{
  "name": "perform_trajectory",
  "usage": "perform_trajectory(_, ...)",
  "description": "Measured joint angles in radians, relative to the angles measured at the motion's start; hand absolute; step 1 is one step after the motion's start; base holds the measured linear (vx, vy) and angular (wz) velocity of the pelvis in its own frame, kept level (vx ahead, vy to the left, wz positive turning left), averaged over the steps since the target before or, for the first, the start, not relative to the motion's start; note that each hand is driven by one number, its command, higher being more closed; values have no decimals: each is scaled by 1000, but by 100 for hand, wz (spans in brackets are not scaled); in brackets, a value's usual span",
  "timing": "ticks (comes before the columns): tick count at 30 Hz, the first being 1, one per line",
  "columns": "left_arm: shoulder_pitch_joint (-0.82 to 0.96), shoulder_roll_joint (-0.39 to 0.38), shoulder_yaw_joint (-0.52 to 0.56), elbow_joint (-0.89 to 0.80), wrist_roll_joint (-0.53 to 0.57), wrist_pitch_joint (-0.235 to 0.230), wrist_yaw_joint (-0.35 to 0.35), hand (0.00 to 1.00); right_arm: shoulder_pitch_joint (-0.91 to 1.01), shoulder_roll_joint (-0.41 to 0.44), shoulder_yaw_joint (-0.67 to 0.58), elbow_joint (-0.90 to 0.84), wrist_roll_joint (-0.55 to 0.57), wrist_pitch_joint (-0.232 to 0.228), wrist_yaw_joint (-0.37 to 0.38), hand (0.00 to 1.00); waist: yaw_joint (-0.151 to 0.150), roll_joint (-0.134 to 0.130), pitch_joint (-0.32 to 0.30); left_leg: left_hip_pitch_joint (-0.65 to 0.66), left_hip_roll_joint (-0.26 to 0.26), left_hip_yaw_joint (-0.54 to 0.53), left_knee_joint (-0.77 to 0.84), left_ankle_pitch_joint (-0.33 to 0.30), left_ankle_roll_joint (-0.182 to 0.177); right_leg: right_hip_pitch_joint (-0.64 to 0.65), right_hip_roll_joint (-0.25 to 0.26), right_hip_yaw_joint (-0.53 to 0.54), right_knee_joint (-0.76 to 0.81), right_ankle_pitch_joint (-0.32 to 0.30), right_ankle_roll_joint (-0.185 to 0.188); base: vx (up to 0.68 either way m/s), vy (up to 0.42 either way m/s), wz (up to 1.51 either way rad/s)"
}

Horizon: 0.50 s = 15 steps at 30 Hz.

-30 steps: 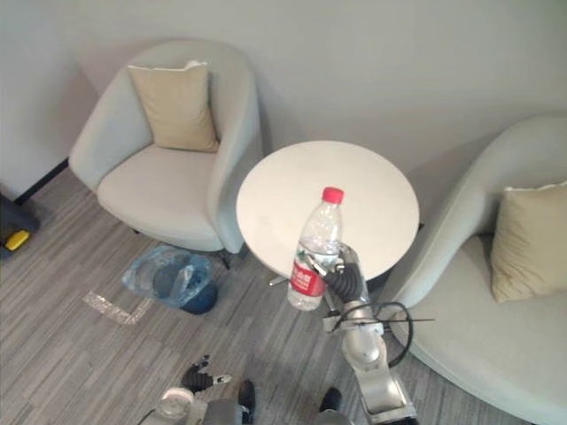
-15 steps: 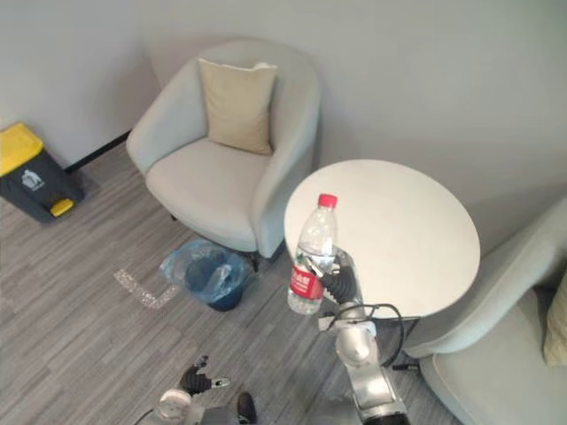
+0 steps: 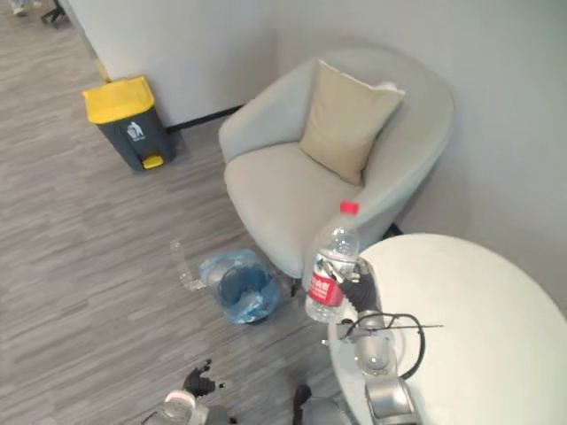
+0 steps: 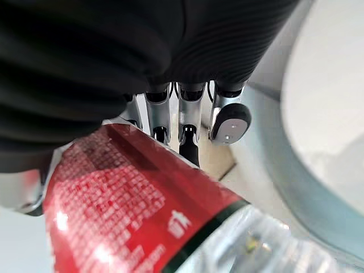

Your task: Gather rubbish on tea table into small bin, then transfer packed bag to large trash can.

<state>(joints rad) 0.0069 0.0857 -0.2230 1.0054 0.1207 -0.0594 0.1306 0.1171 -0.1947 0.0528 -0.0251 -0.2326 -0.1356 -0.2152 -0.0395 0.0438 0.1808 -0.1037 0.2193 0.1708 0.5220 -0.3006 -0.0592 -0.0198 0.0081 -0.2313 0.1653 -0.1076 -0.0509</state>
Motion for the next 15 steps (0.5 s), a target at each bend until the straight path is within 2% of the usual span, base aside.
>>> perform_trajectory(2, -7, 0, -2, -1, 14, 2, 0, 0, 7, 1, -11, 1, 0, 2, -1, 100, -1, -4, 9, -20, -3, 40, -81, 15, -6, 18, -26, -19, -3, 0, 3, 106, 96, 20)
perform_trajectory(3, -8, -1, -2, -1, 16, 6, 0, 0, 16, -3, -18, 1, 0, 2, -1, 100, -3, 1, 7, -32, 0, 60, -149, 87, -8, 25, -36, -34, -2, -2, 9, 125, 178, 28)
perform_trajectory(4, -8, -4, 0, -2, 15, 8, 0, 0, 21, -7, -22, 5, 0, 4, -1, 100, -3, 2, 9, -35, -3, 72, -196, 170, -41, 38, -44, -35, -5, -13, 37, 109, 168, 32)
perform_trajectory(6, -10, 4, -2, -2, 16, 8, 1, 0, 23, 18, -22, 6, 0, 9, -1, 100, -2, -4, 10, -16, -40, 68, -234, 171, -39, 52, -68, -38, -40, -5, 66, 85, 171, 28)
perform_trajectory(9, -13, 6, -2, -12, 16, 7, 1, 0, 22, 52, 3, 9, -1, 10, 1, 100, 26, -6, 12, -9, -69, 80, -243, 172, -36, 60, -96, -32, -61, 8, 87, 31, 152, 2)
perform_trajectory(11, -11, 9, -2, -11, 17, 8, 1, 0, 14, 74, 12, 37, -4, 9, 3, 100, 30, -5, 13, 26, -86, 86, -279, 178, -28, 73, -109, -30, -53, 5, 97, 10, 92, -4)
perform_trajectory(13, -8, 9, -2, -10, 17, 8, 1, 0, 11, 80, 16, 64, -5, 10, 3, 100, 30, -8, 14, 56, -107, 99, -298, 171, -12, 63, -136, -18, 2, -34, 116, -14, 73, -11)
perform_trajectory(15, -6, 12, -3, -12, 16, 7, -1, 0, 4, 73, 37, 87, -8, 13, 4, 100, 29, -24, 21, 54, -140, 131, -261, 125, 19, 3, -188, 18, 137, -113, 144, -28, 100, -24)
